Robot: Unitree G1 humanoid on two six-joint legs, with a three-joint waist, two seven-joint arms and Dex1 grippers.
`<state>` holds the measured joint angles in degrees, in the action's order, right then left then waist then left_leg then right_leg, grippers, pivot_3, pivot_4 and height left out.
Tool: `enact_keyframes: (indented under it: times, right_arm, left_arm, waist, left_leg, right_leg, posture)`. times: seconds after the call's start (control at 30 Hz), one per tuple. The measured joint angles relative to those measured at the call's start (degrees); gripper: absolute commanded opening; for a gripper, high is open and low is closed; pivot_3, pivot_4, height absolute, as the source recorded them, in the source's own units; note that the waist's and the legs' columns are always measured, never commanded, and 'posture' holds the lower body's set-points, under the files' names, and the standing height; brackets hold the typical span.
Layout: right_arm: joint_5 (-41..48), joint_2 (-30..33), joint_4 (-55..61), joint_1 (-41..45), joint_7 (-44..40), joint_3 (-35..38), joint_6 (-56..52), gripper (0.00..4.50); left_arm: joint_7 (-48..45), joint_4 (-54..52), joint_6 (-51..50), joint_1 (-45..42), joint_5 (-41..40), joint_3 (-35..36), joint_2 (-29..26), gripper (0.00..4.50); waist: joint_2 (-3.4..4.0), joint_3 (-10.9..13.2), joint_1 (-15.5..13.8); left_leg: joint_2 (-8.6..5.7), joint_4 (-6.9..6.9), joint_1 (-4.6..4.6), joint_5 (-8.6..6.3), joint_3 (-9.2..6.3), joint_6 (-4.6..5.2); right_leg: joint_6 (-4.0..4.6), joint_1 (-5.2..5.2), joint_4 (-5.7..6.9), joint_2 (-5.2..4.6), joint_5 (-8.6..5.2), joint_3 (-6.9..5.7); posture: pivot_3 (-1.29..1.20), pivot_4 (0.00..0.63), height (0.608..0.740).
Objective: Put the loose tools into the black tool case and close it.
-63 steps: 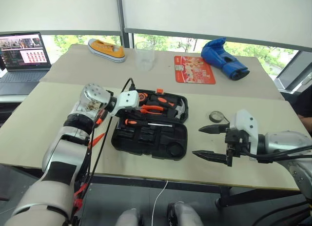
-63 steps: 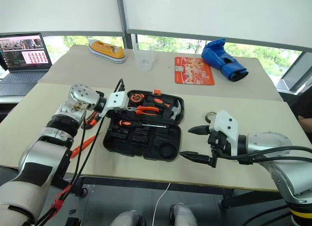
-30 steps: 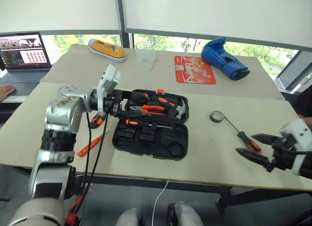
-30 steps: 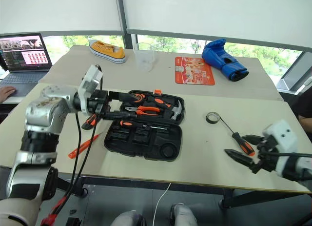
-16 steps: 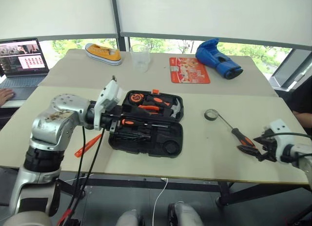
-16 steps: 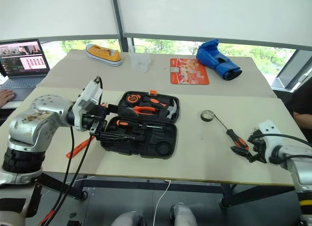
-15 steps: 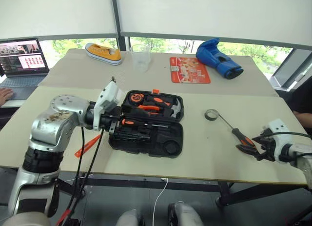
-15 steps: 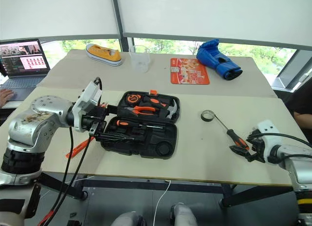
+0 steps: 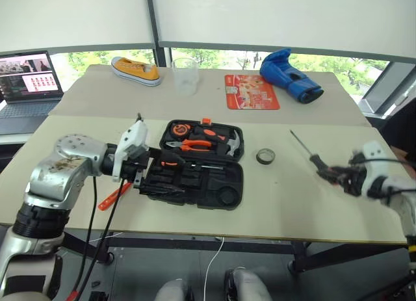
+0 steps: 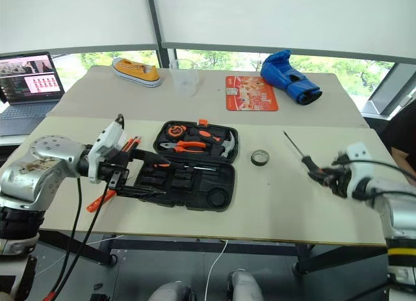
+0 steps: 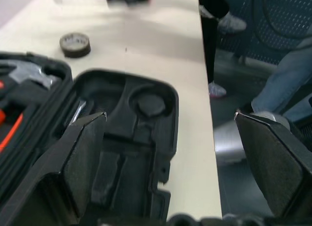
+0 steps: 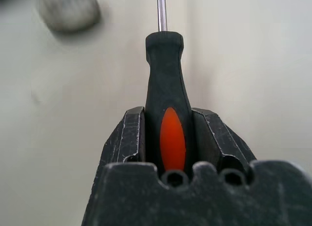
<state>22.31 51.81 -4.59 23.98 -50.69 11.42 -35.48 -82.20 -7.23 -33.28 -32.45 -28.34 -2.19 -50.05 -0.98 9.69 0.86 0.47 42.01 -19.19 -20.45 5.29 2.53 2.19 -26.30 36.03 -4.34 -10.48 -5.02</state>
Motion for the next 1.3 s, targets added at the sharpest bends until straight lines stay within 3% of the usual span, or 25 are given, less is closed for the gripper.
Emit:
enact_keyframes:
  times: [0.13, 0.27, 0.43, 0.73, 1.2, 1.27, 1.3]
  right_arm:
    - [0.69, 0.74, 9.20, 5.90, -7.13, -7.60, 0.61, 1.04]
    - [-3.07, -6.41, 12.73, 15.08, -13.23, -24.25, 0.69, 1.04]
    - [-10.43, -14.72, 7.21, 20.99, -12.63, -34.57, 3.64, 1.04]
    - [-17.60, -19.44, -1.69, 23.04, -11.76, -37.70, 7.85, 1.04]
    - [-19.36, -18.71, -3.30, 22.67, -12.87, -36.54, 8.37, 1.04]
    - [-19.31, -18.70, -3.29, 22.46, -12.93, -36.15, 7.55, 2.06]
    - [-19.26, -18.79, -3.22, 22.46, -12.93, -36.05, 7.27, 2.31]
  left_arm:
    - [-0.53, 1.67, 1.96, 2.04, 0.32, 1.10, -2.47, 4.50]
    - [-0.11, 3.53, 2.77, 3.49, 0.44, 2.79, -4.19, 4.50]
    - [0.81, 3.70, 2.77, 4.29, 0.27, 4.09, -5.01, 4.50]
    - [2.59, 2.83, 2.67, 5.33, -0.28, 5.07, -5.83, 4.50]
    - [2.92, 3.54, 2.90, 3.05, -0.08, 4.18, -5.44, 4.50]
    - [2.85, 3.79, 3.00, 2.69, 0.02, 3.43, -4.98, 4.50]
    - [2.84, 3.86, 3.03, 2.57, 0.04, 3.26, -4.70, 4.50]
  waist:
    - [-0.01, 0.00, -0.02]
    - [-0.03, 0.01, -0.12]
    - [-0.04, 0.03, -1.10]
    - [-0.04, 0.03, -0.75]
    - [-0.04, 0.03, -0.04]
    - [-0.04, 0.03, -0.04]
    - [-0.04, 0.03, -0.04]
  left_leg:
    - [0.09, -0.04, 0.01, 0.00, -0.02, -0.02]
    - [0.02, -0.02, -0.07, 0.00, -0.02, -0.01]
    - [-0.25, -0.02, -0.23, -0.04, -0.13, 0.07]
    - [-0.26, -0.05, -0.67, -0.08, -0.29, 0.14]
    - [-0.24, -0.02, -0.55, -0.02, -0.33, 0.03]
    - [-0.24, -0.02, -0.55, -0.02, -0.33, 0.03]
    - [-0.23, -0.02, -0.55, -0.02, -0.33, 0.03]
  right_leg:
    - [0.11, 0.01, 0.00, 0.03, -0.07, -0.14]
    - [0.20, -0.04, 0.00, 0.01, -0.03, -0.27]
    - [0.55, -0.10, 0.01, -0.04, 0.17, -0.53]
    - [0.45, -0.15, -0.12, -0.04, 0.22, -1.19]
    - [0.51, -0.09, -0.12, -0.10, 0.16, -1.38]
    - [0.51, -0.09, -0.10, -0.10, 0.16, -1.37]
    - [0.52, -0.09, -0.10, -0.10, 0.16, -1.37]
  posture:
    - [0.00, 0.150, 0.724]
    - [0.00, 0.150, 0.724]
    - [0.00, 0.150, 0.724]
    - [0.00, 0.150, 0.724]
    - [0.00, 0.150, 0.724]
    - [0.00, 0.150, 0.724]
    - [0.00, 0.150, 0.724]
